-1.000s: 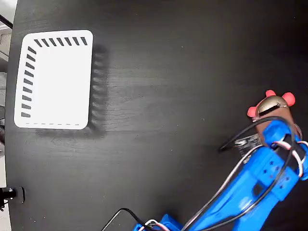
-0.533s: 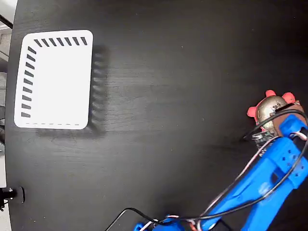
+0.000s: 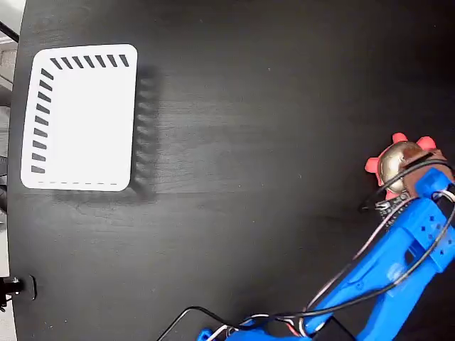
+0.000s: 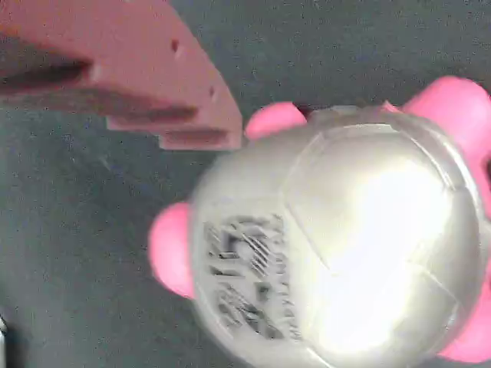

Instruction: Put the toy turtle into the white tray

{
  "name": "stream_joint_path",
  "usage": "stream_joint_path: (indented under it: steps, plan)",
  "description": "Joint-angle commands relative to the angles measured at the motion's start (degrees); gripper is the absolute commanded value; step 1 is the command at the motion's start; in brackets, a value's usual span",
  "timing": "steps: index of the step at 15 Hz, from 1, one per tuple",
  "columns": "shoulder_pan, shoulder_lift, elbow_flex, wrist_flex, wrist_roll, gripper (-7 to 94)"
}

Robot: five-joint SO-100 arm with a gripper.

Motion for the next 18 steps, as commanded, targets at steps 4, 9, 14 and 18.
stream_joint_path:
  steps: [4,9,14,18]
  plan:
    - [1.8,1.9,-3.0,1.6,-2.6,55]
    - [2.5,0.4,-1.3,-2.5,-4.2,55]
    - [3.1,-1.4,-1.1,-3.7,-4.1,55]
    - [3.3,-2.5,-0.4,-5.2,-3.6,55]
